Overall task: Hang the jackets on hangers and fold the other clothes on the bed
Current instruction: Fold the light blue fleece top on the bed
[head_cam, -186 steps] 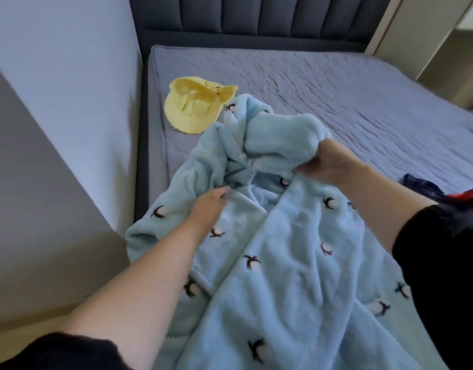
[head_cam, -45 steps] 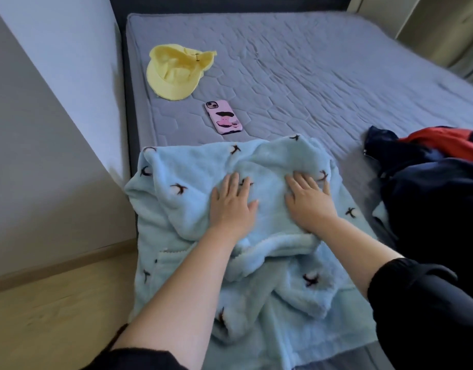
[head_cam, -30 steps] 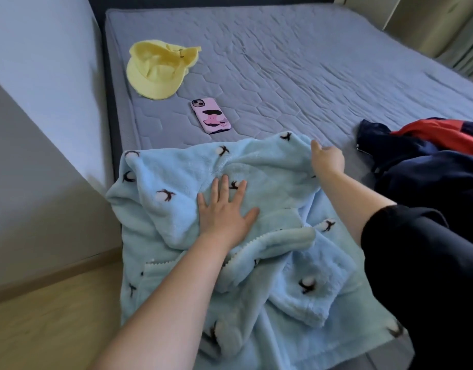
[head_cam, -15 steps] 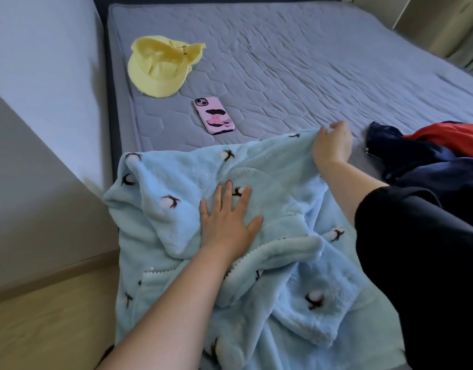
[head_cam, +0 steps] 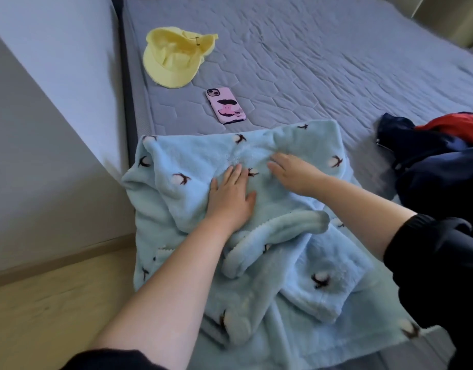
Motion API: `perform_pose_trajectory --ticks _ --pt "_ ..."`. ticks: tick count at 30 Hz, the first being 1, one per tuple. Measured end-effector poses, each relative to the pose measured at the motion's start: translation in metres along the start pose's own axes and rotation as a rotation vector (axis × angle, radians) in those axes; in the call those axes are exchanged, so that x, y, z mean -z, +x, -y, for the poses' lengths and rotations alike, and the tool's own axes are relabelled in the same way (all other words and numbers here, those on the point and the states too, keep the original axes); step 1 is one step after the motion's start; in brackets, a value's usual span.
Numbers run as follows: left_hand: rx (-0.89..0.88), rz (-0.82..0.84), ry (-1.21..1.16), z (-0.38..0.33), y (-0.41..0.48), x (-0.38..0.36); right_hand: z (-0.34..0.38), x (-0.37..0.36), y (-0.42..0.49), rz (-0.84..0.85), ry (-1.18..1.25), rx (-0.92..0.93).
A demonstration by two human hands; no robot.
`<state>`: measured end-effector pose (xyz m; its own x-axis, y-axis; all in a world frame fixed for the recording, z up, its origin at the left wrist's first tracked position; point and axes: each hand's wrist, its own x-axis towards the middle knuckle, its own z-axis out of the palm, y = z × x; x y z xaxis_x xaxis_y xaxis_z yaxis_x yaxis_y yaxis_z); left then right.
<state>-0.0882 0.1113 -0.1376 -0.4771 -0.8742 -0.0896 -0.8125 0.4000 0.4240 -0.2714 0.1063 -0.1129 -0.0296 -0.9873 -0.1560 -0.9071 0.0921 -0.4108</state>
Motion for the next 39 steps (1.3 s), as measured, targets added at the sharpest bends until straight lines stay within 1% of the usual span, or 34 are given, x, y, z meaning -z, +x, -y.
perform_pose_trajectory --ticks 1,2,4,6,8,11,12,14,17,18,21,23,25,26,28,29,32,35,37,39 --pt "-0.005 0.002 0.022 0.002 -0.002 0.005 0.003 -0.002 -0.007 -0.019 -0.004 0.009" --pt "-0.010 -0.004 0.068 0.004 -0.003 0.010 0.002 -0.003 -0.015 -0.009 -0.106 0.017" --pt "-0.003 -0.018 0.201 0.011 -0.006 0.020 -0.010 -0.005 -0.032 0.101 -0.339 -0.015" --pt "0.021 -0.028 0.314 0.020 -0.005 0.029 -0.021 -0.001 -0.038 0.150 -0.404 -0.087" --pt "0.062 -0.013 0.392 0.030 -0.002 0.038 -0.021 0.005 -0.032 0.072 -0.432 -0.073" --pt "0.094 0.007 0.471 0.042 0.004 0.047 -0.001 0.007 -0.014 -0.128 -0.398 0.002" --pt "0.094 0.000 0.469 0.043 0.009 0.052 0.008 0.006 -0.006 -0.160 -0.372 0.028" --pt "0.074 -0.024 0.472 0.045 0.026 0.063 0.026 0.006 0.015 -0.150 -0.320 0.059" --pt "0.080 -0.015 0.482 0.052 0.055 0.086 0.044 0.015 0.051 -0.023 -0.271 0.025" --pt "0.104 0.017 0.473 0.060 0.062 0.091 0.046 0.017 0.063 0.040 -0.298 0.012" --pt "0.160 0.182 0.417 0.089 0.069 0.099 0.044 0.023 0.090 0.241 -0.354 -0.038" --pt "0.181 0.247 0.398 0.102 0.070 0.103 0.039 0.032 0.100 0.363 -0.371 -0.087" --pt "0.164 0.306 0.387 0.105 0.075 0.112 0.035 0.040 0.103 0.441 -0.437 -0.111" --pt "0.163 0.349 0.365 0.105 0.079 0.117 0.034 0.042 0.102 0.452 -0.478 -0.121" --pt "0.179 0.391 0.353 0.100 0.081 0.126 0.034 0.037 0.097 0.394 -0.572 -0.102" --pt "0.185 0.353 0.397 0.097 0.079 0.128 0.035 0.033 0.092 0.319 -0.622 -0.068" --pt "0.198 0.126 0.549 0.080 0.072 0.127 0.039 0.030 0.079 0.076 -0.722 0.023" --pt "0.240 -0.067 0.572 0.063 0.069 0.139 0.049 0.058 0.069 -0.112 -0.733 0.013" --pt "0.247 -0.221 0.539 0.053 0.070 0.162 0.057 0.085 0.065 -0.313 -0.719 0.023" --pt "0.215 -0.403 0.510 0.042 0.070 0.191 0.064 0.112 0.060 -0.552 -0.676 0.079"
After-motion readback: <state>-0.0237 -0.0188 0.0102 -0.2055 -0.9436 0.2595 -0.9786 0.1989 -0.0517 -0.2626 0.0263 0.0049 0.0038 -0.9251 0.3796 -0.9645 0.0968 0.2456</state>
